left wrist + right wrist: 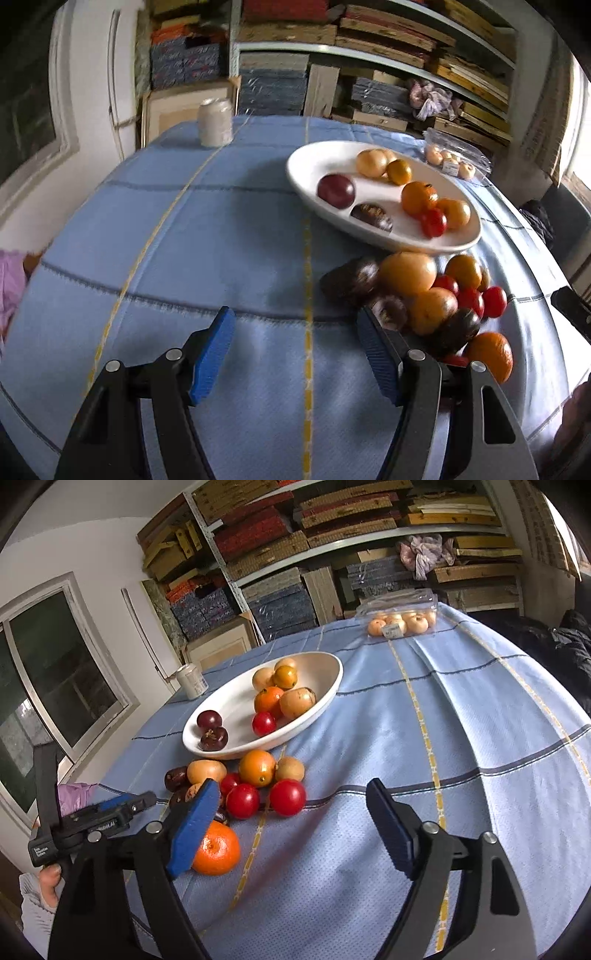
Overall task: Organize fruits
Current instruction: 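Withdraw both open tools from the plate toward the fruit pile, then grasp a second dark brown mangosteen with the left tool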
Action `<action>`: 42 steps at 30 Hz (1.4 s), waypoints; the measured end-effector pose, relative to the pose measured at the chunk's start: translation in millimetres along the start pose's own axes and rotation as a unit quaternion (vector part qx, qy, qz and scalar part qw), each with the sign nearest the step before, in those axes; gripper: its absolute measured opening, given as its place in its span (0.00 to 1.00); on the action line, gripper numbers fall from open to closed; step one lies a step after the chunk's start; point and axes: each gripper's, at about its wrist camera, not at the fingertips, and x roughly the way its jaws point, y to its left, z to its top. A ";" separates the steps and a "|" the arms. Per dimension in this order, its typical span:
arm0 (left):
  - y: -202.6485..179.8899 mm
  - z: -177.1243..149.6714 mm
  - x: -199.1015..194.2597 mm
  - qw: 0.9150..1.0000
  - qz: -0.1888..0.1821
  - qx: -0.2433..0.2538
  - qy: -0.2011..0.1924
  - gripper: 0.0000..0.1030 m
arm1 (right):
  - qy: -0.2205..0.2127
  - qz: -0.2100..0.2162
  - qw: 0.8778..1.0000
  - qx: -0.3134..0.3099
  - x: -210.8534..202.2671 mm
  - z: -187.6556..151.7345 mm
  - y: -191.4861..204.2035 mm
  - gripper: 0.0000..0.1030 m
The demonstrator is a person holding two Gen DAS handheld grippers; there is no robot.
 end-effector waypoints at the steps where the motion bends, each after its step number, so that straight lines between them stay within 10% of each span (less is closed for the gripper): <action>1: -2.7 3.1 0.8 1.000 -0.001 0.004 -0.003 0.68 | 0.001 0.000 1.000 -0.001 0.8 0.3 0.1 0.77; 16: -8.0 24.7 51.3 0.998 0.041 0.037 0.028 0.78 | 0.011 -0.002 1.000 -0.015 8.8 -1.7 4.0 0.80; 25: 5.6 22.2 53.4 0.999 0.005 0.018 0.044 0.50 | 0.011 -0.002 1.000 -0.018 8.6 -1.5 4.6 0.80; 35: 4.7 24.3 56.8 0.999 -0.004 0.015 0.047 0.41 | 0.018 -0.009 0.999 -0.031 11.8 -2.4 8.1 0.80; 42: 10.0 24.5 49.1 0.999 -0.001 0.004 0.039 0.41 | 0.066 -0.031 0.995 -0.065 38.2 -1.0 15.6 0.60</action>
